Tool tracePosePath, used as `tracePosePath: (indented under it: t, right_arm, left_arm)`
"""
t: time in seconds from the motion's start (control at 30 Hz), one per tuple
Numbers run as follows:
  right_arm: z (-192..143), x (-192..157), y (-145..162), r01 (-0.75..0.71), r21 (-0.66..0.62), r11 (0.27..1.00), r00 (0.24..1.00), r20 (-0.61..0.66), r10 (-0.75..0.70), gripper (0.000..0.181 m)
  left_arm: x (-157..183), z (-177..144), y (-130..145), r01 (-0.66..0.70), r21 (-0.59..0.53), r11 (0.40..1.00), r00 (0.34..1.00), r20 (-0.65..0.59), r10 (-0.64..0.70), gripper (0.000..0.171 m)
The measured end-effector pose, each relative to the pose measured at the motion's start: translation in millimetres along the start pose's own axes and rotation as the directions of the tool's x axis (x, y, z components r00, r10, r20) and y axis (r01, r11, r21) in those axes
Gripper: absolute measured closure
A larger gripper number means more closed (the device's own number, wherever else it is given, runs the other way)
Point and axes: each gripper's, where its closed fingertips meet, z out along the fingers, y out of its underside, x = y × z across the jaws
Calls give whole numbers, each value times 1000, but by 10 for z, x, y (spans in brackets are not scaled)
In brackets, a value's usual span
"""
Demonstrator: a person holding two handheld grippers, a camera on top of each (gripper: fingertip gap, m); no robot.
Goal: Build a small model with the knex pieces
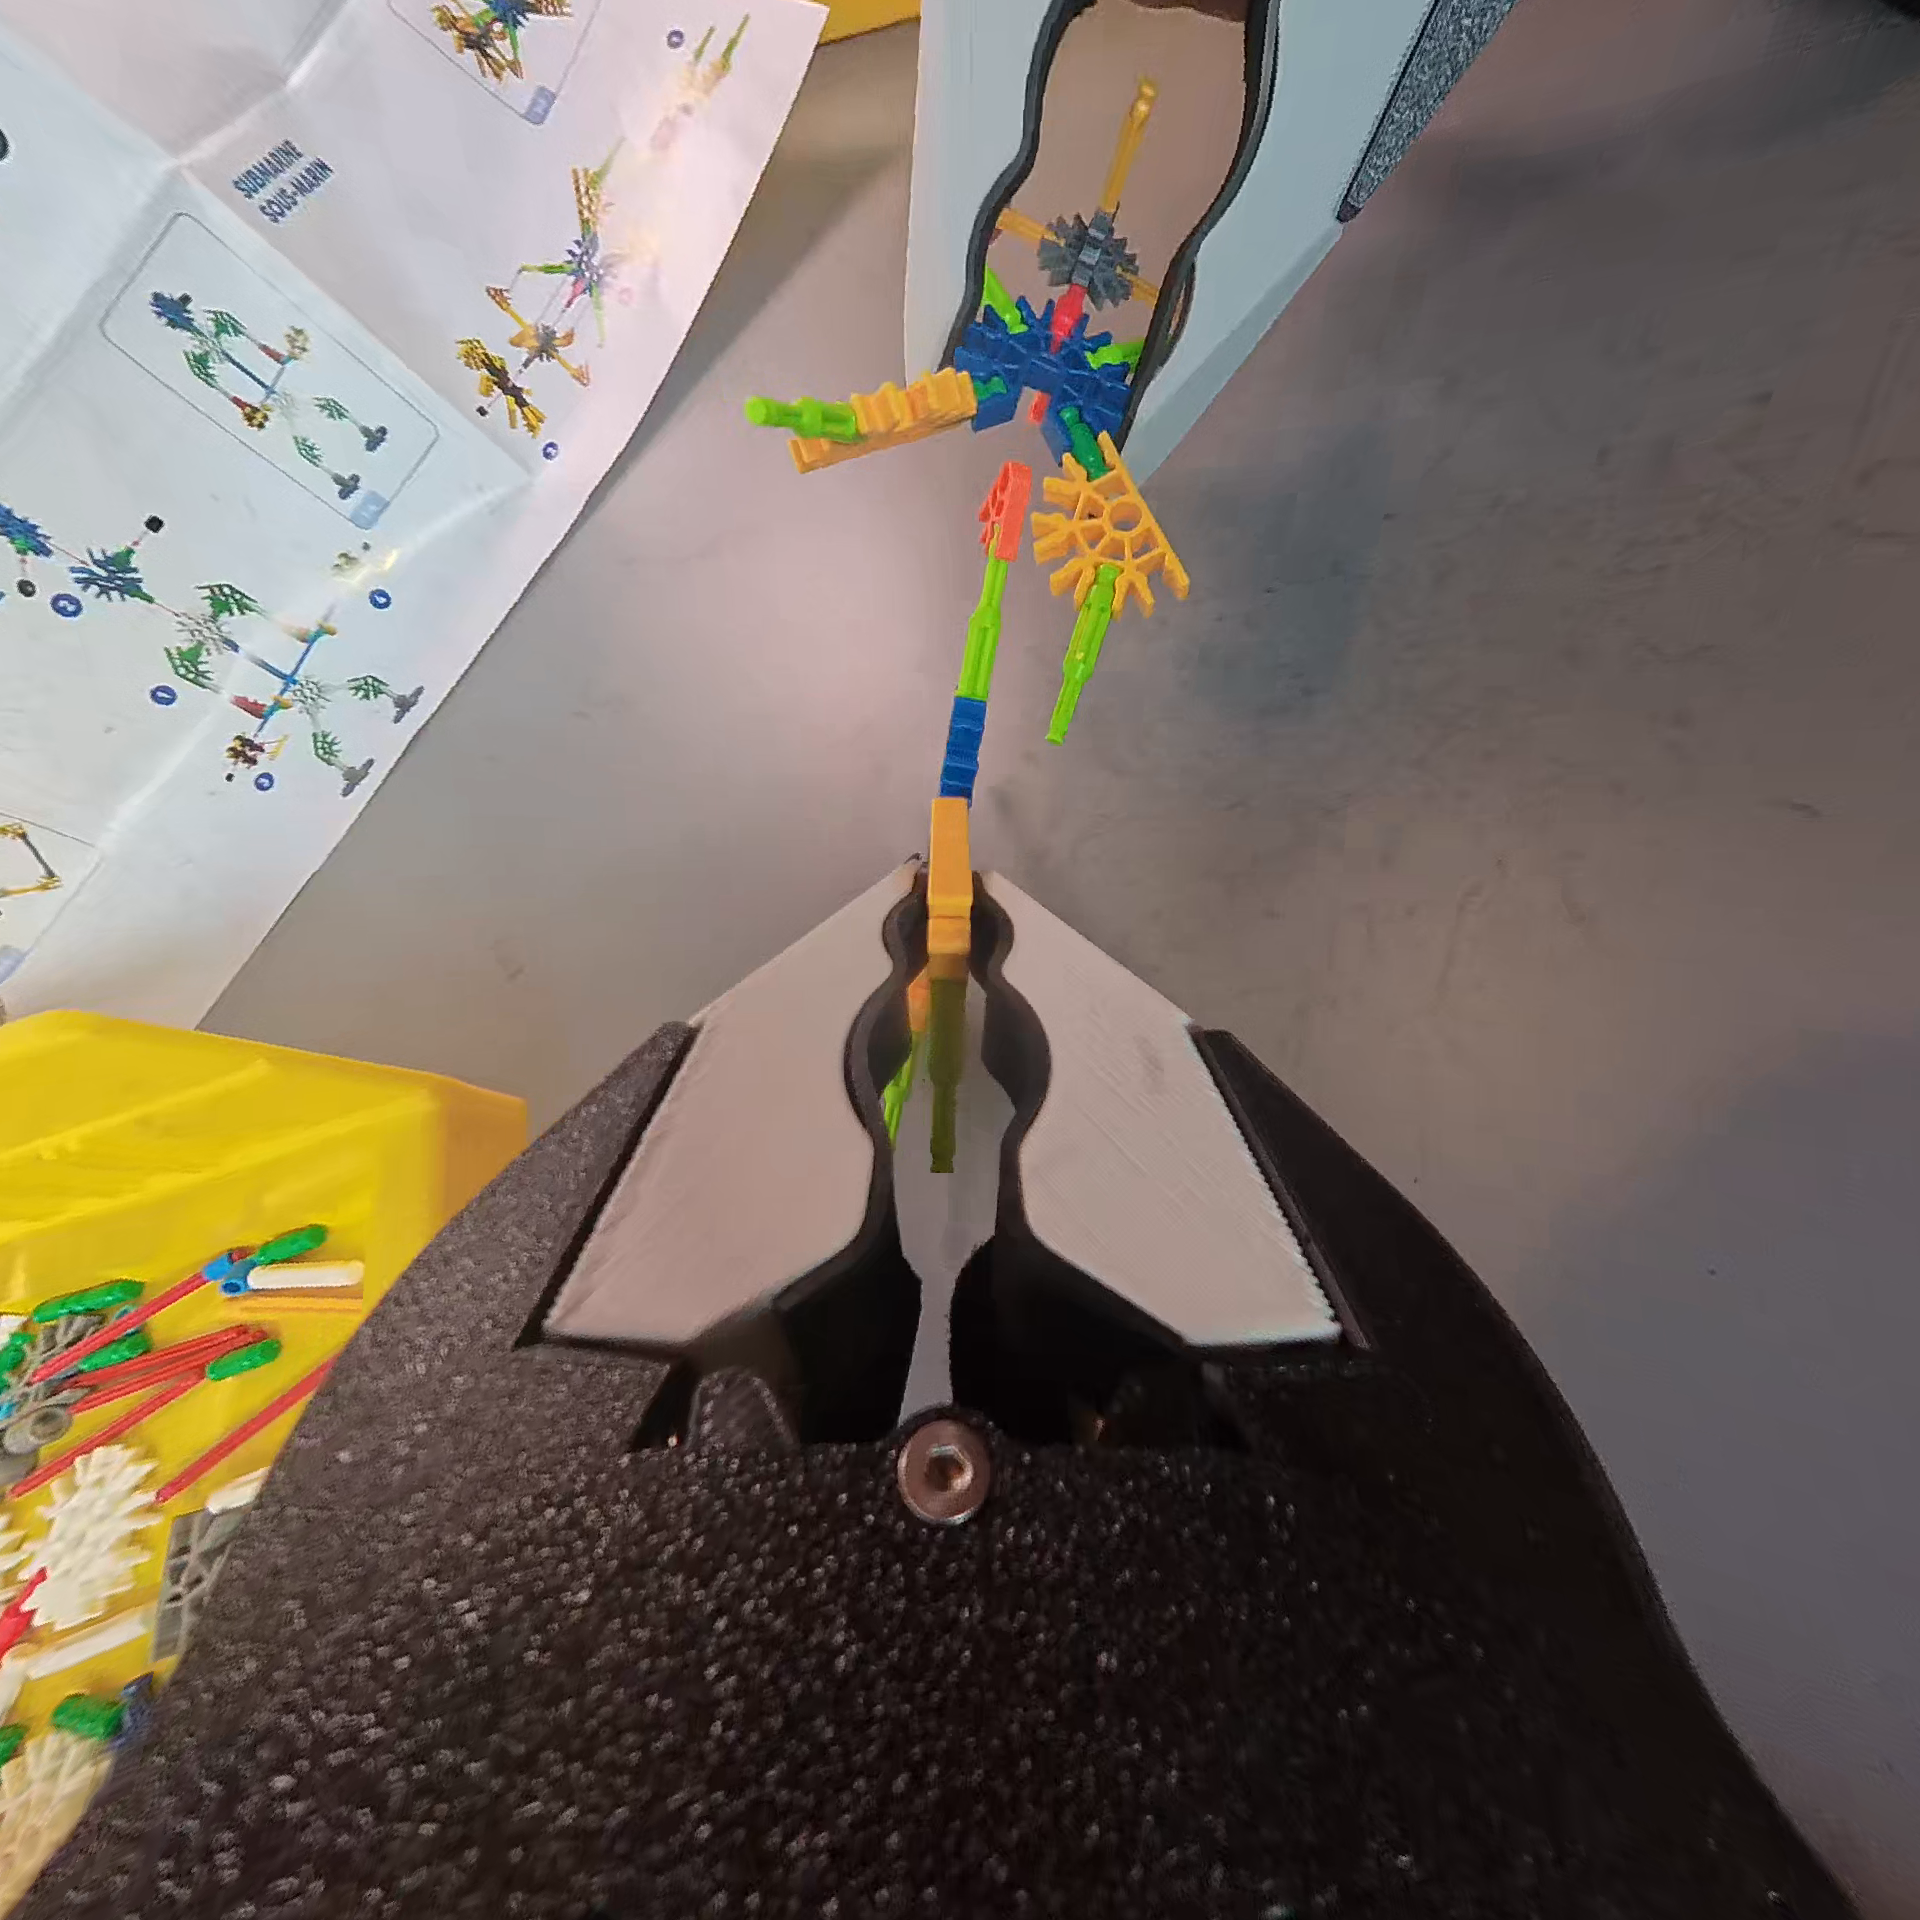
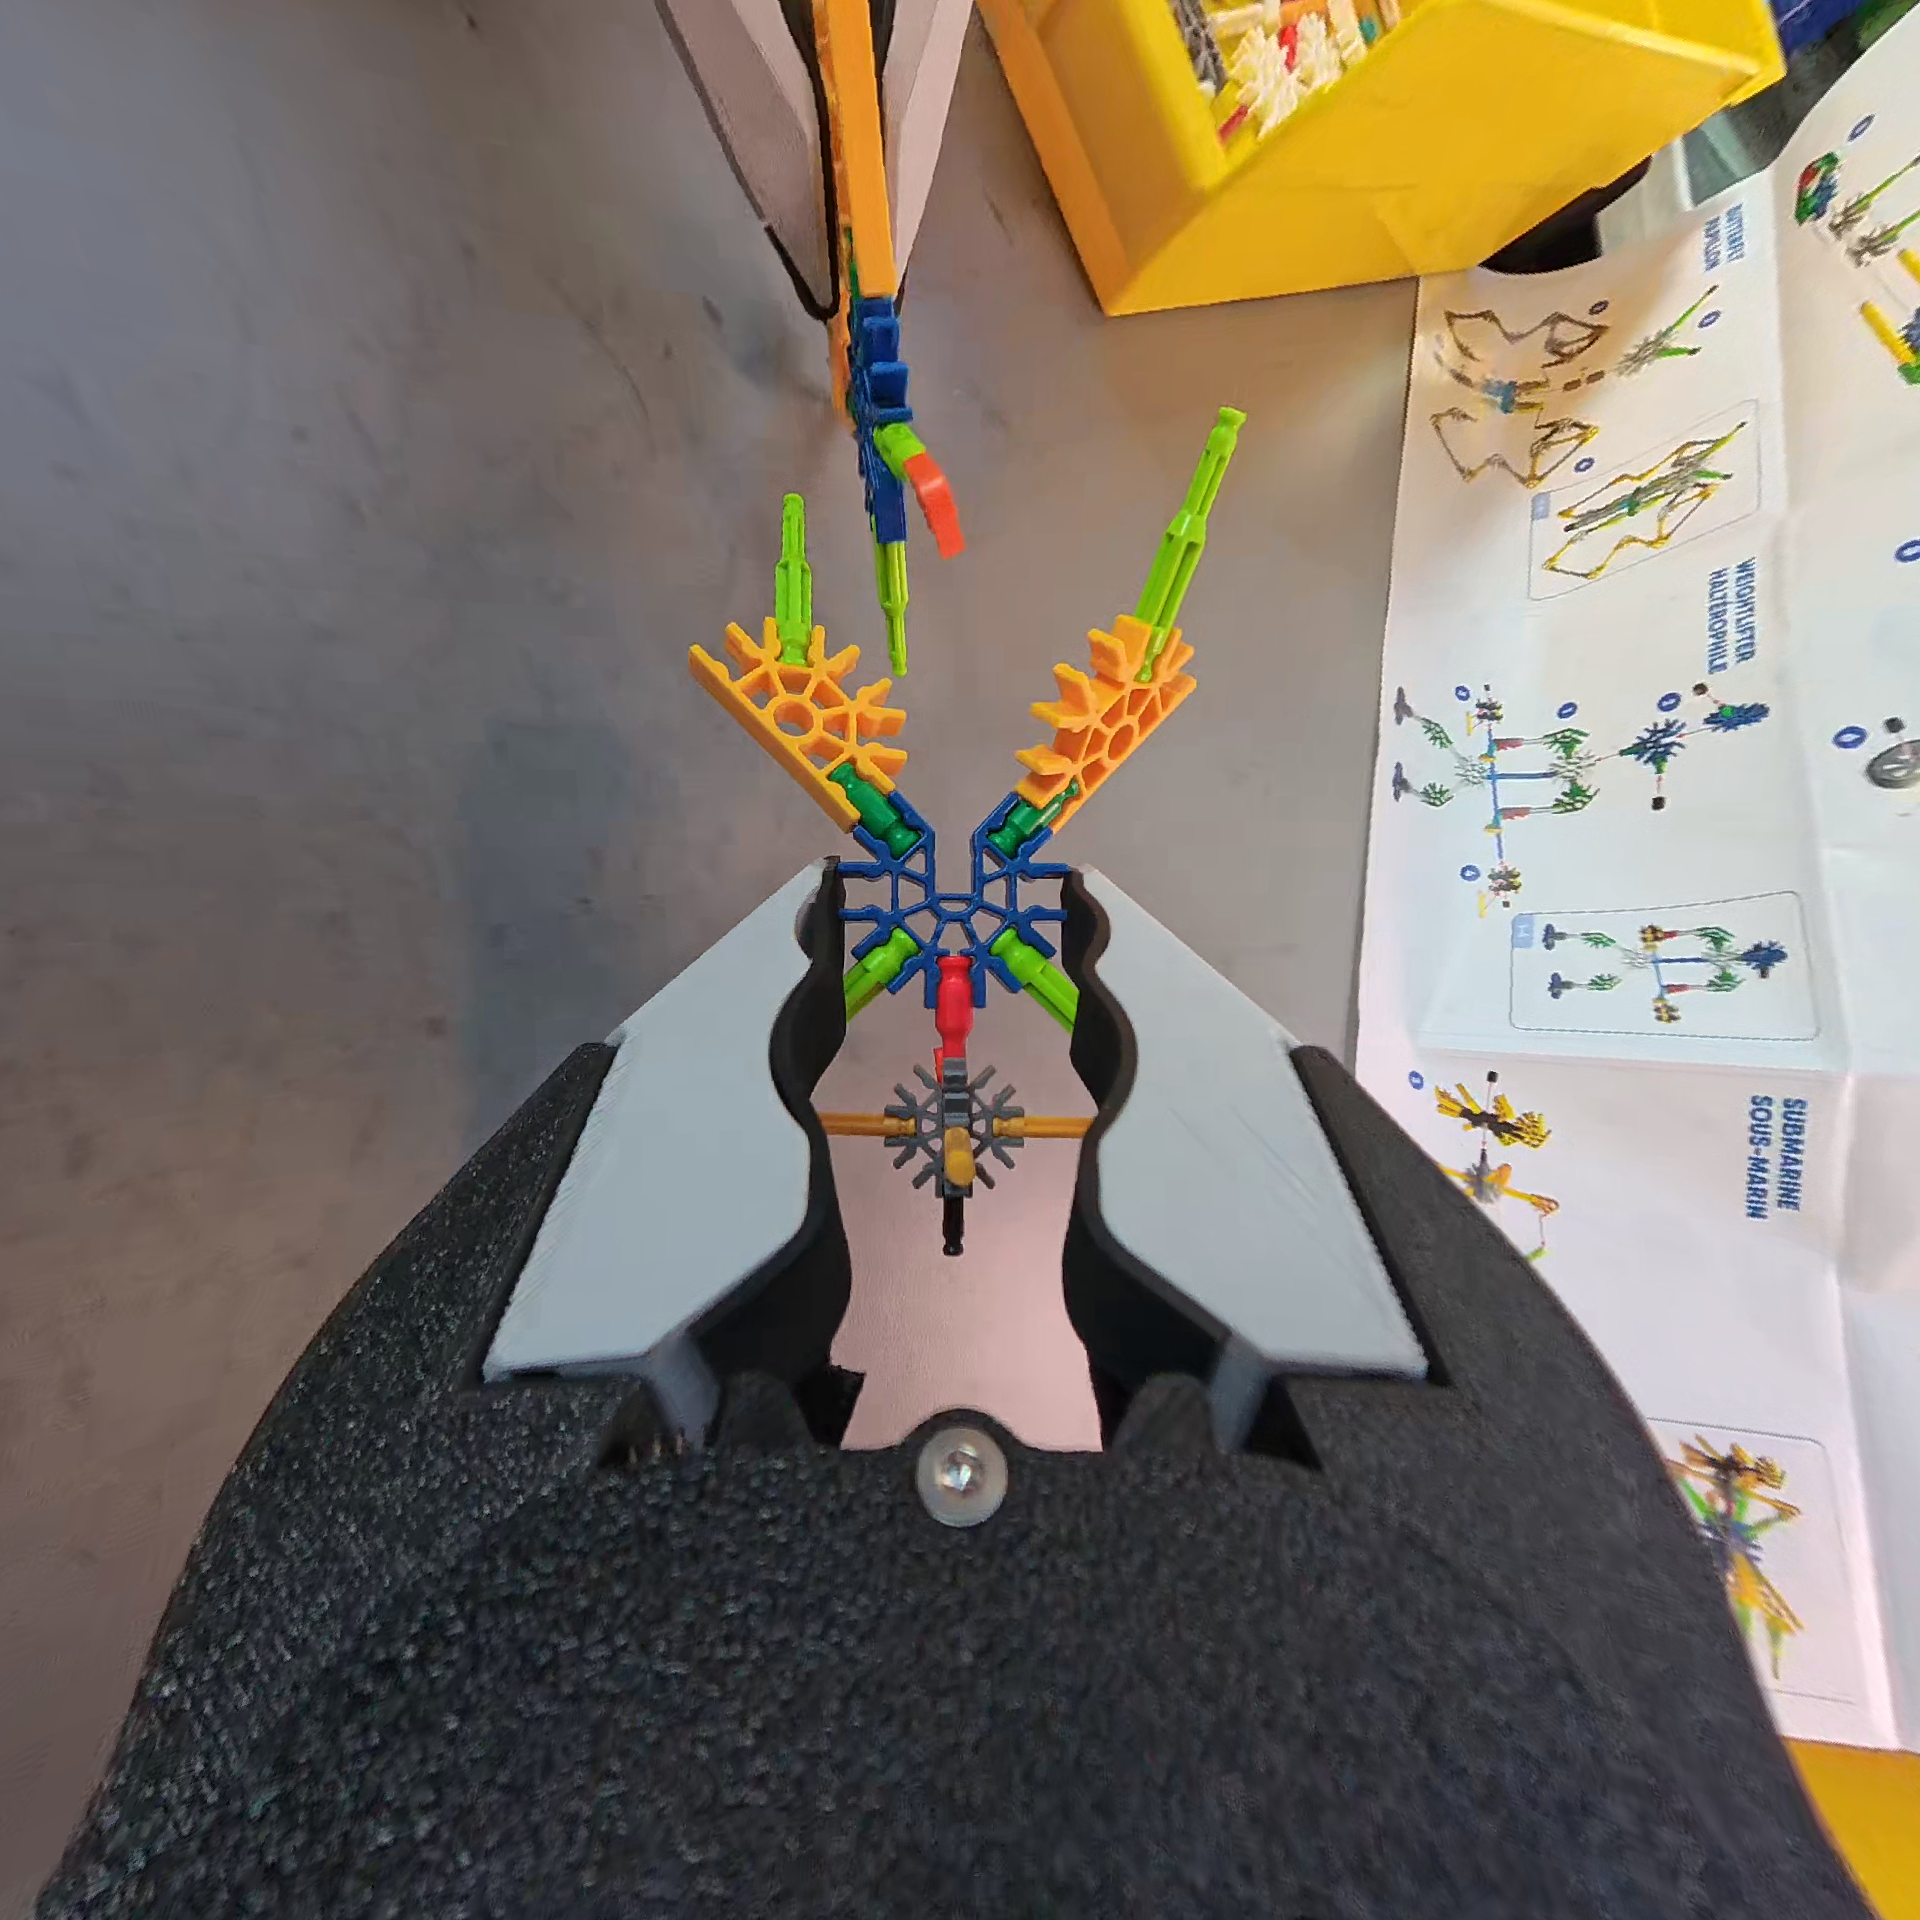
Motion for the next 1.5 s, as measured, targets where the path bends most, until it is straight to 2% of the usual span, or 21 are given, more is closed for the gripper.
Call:
tracePosePath:
  t: [0.1,0.17,0.23,0.33,0.4,0.47,0.57,0.63,0.73,0.8,0.83,1.0,1.1,1.2,1.27,1.33,1.37,1.4,1.43,1.5]
  right_arm:
    - [19,-35,121,-35,-18,999,998,47,36,142]
    - [4,-40,122,-88,15,996,993,82,86,142]
    - [-25,-58,122,-132,42,990,984,127,126,141]
    - [-85,-133,84,-179,87,980,964,213,157,141]
    - [-111,-194,69,-203,98,974,949,264,171,141]
    - [-110,-243,78,-203,94,975,942,289,169,141]
    - [-112,-259,50,-212,109,971,938,301,171,141]
    - [-108,-257,41,-215,117,970,939,299,172,141]
    - [-100,-233,18,-216,132,967,943,284,172,141]
    - [-96,-199,-20,-222,154,963,948,265,176,141]
    - [-92,-181,-42,-221,164,961,952,252,176,141]
    - [-87,4,-224,-185,262,947,981,101,164,141]
    - [-146,187,-340,-211,332,919,975,5,221,141]
    - [-175,399,-379,-235,353,906,946,-130,296,141]
    - [-154,481,-409,-194,313,930,925,-257,279,141]
    - [-121,474,-513,-163,289,943,907,-331,258,141]
    - [-90,442,-564,-151,273,950,905,-349,244,141]
    - [-65,408,-614,-133,261,956,904,-363,224,141]
    - [-69,405,-651,-108,253,961,898,-389,203,141]
    - [-99,339,-740,-81,288,954,920,-347,182,139]
  left_arm:
    - [16,-33,-103,167,83,982,983,-88,-160,166]
    - [38,-74,-207,331,137,933,933,-198,-302,166]
    - [113,-94,-247,524,101,846,813,-356,-461,166]
    - [196,-36,-134,690,-39,723,629,-462,-626,166]
    - [173,35,-48,724,-75,685,596,-433,-677,165]
    - [169,84,44,720,-109,686,604,-388,-696,161]
    - [64,142,166,674,-101,731,688,-273,-672,145]
    - [-87,123,173,632,-44,774,756,-185,-628,134]
    - [-322,21,159,534,36,844,845,-35,-533,127]
    - [-365,-50,32,502,104,858,864,-25,-503,127]
    - [-339,-74,-50,504,135,853,863,-57,-501,127]
    - [-36,-147,-471,614,230,755,773,-370,-515,132]
    - [55,-219,-672,661,282,695,723,-489,-489,132]
    - [43,-161,-807,701,328,633,698,-494,-518,131]
    - [-4,-28,-842,740,347,576,669,-461,-582,129]
    - [-25,31,-916,780,365,508,625,-481,-615,131]
    - [-53,44,-926,789,374,487,614,-476,-630,141]
    - [-87,47,-904,789,383,480,614,-459,-642,158]
    - [-120,32,-869,784,389,483,619,-446,-646,163]
    - [-140,-61,-826,787,381,485,617,-474,-629,165]
